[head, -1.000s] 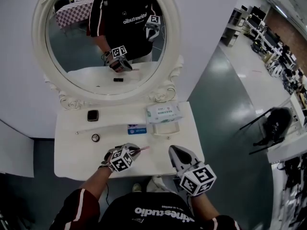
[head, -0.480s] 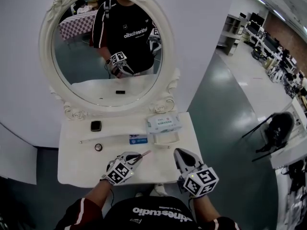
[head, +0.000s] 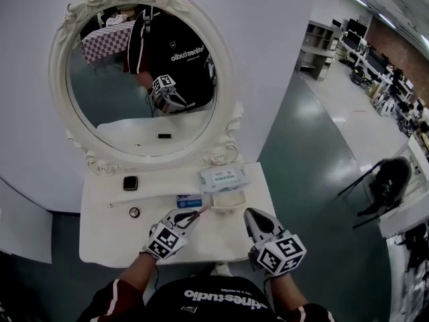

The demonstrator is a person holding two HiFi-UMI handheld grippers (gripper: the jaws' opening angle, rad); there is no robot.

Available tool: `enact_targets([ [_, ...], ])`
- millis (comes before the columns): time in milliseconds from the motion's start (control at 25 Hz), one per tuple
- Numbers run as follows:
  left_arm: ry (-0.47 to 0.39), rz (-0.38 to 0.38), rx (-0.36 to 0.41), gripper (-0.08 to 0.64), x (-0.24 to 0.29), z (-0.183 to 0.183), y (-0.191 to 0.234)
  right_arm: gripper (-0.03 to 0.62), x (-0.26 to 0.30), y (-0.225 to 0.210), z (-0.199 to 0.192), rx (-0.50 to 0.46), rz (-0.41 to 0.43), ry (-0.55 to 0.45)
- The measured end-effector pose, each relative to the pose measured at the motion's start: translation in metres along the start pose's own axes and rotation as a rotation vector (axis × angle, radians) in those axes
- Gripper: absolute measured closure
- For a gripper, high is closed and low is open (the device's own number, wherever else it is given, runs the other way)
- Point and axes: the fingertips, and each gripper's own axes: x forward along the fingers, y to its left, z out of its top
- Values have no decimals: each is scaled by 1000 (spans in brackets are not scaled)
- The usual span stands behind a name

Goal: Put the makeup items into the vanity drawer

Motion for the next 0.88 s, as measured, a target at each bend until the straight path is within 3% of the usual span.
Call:
enact_targets([
  [560,30,-23,123,512,69,24,0,589,-14,-45,2,2,-34,7],
  [880,119,-23,234,512,125,16,-12,589,-29,-78,2,10,-50,6],
])
